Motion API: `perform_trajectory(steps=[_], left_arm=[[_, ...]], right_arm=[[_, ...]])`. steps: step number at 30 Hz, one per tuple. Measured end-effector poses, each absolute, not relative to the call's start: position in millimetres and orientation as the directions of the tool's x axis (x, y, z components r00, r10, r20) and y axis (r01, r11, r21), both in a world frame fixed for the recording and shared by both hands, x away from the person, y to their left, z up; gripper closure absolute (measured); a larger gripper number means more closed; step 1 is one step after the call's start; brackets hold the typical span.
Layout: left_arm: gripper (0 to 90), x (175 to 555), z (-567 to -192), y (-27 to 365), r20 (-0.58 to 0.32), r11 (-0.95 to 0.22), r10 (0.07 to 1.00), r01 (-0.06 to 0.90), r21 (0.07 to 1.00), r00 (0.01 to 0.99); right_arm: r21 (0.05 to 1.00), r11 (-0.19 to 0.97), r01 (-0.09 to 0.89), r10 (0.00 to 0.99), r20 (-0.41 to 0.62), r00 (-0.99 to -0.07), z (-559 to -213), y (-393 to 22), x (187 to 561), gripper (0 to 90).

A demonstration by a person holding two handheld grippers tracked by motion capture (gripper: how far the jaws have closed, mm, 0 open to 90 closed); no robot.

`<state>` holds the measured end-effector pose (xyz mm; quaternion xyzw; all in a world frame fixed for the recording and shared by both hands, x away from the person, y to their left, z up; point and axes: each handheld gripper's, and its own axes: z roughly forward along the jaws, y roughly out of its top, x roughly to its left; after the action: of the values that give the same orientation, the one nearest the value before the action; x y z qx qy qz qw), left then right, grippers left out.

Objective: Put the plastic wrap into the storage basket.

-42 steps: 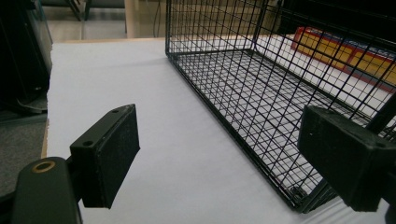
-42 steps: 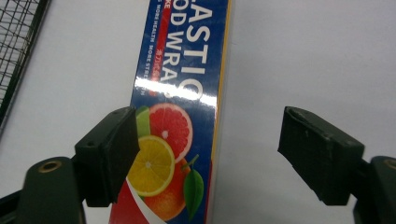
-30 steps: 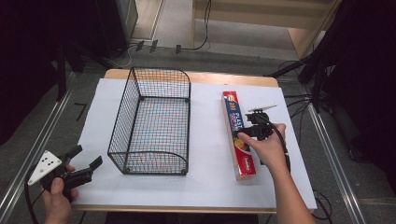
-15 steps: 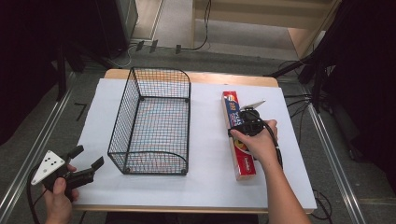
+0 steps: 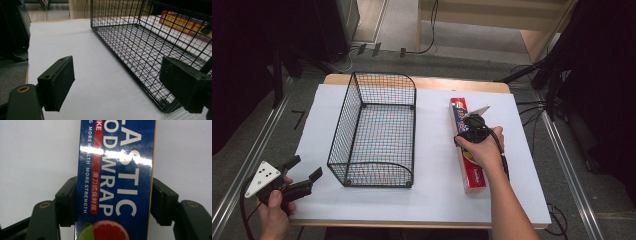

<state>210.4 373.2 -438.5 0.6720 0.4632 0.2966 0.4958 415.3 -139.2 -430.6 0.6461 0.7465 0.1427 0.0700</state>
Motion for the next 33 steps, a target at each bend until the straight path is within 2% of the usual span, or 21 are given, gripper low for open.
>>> perform_trajectory(steps=[10, 20, 28, 33], left_arm=[[13.1, 210.6, -438.9, 372.6, -0.056, -0.086, 0.916, 0.332, 0.939, 0.397], [13.1, 210.8, -439.4, 371.7, -0.056, -0.088, 0.917, 0.338, 0.937, 0.394], [13.2, 211.0, -439.7, 373.8, -0.057, -0.085, 0.92, 0.342, 0.936, 0.387], [13.2, 211.2, -440.0, 374.6, -0.061, -0.083, 0.921, 0.346, 0.934, 0.386]], right_arm=[[0.262, 0.104, 0.96, 0.991, 0.049, -0.121, -436.5, -132.7, 422.4, 36.2], [0.239, 0.086, 0.967, 0.996, 0.017, -0.093, -435.7, -127.4, 424.9, 42.0], [0.233, 0.132, 0.963, 0.991, -0.03, -0.129, -433.5, -126.0, 426.4, 43.2], [0.231, 0.152, 0.961, 0.988, -0.025, -0.151, -429.0, -130.5, 425.2, 43.4]])
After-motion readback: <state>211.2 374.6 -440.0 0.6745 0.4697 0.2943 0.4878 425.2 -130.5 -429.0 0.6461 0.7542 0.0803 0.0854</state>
